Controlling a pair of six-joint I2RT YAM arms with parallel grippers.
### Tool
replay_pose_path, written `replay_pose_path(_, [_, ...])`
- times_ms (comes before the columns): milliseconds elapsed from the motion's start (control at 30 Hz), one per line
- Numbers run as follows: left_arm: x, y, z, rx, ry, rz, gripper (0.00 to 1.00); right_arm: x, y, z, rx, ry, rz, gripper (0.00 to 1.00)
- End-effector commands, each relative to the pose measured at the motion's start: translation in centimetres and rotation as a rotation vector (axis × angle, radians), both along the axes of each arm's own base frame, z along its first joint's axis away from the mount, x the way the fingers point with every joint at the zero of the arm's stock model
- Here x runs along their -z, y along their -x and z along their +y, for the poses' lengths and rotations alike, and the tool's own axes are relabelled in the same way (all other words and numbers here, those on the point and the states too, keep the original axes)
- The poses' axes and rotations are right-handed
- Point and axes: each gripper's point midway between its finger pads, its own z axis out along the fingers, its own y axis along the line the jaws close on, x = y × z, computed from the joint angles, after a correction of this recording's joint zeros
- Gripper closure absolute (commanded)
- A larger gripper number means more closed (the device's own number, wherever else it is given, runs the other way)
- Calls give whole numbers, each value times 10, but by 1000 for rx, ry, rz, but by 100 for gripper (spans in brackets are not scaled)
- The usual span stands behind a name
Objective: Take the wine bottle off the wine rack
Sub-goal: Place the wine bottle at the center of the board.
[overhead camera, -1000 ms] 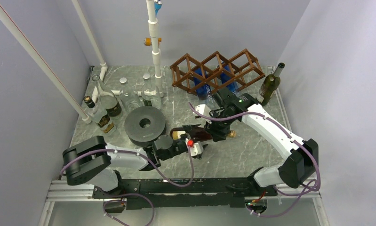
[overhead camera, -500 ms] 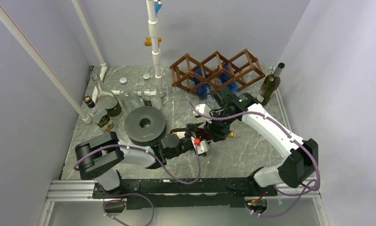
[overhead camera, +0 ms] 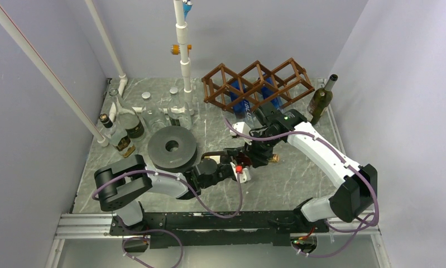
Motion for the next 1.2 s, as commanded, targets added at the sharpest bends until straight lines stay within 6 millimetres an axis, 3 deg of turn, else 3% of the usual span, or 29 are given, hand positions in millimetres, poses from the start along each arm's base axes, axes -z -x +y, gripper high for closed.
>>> replay_pose_path(0, [-18,-5,-5,-10,29,-37,28,-39,-10,27,-49,-172,-75,100])
replay_pose_path(133, [-17,-4,-6,-3,22,-34,42,-40,-10,27,-47,-177,-72,100])
replay_pose_path(333, [-19,-8,-3,-34,21,-26,100,-41,-9,27,-45,-185,-64,100])
replay_pose_path(400, [-23,-9,-1,-49,38,-25,100,-42,-9,27,-43,-190,-61,100])
replay_pose_path(600, [-33,-3,7,-41,100,-13,100,-49,-7,26,-39,-219,-43,58])
replay_pose_path(767, [-39,-2,14,-45,136,-5,100,-52,-4,24,-41,-239,-39,37])
replay_pose_path(967, [-41,-2,17,-42,160,5,100,-60,0,23,-44,-277,-29,24])
replay_pose_path(1167, [-44,-2,21,-45,188,27,100,-99,-6,8,-1,-440,-25,18])
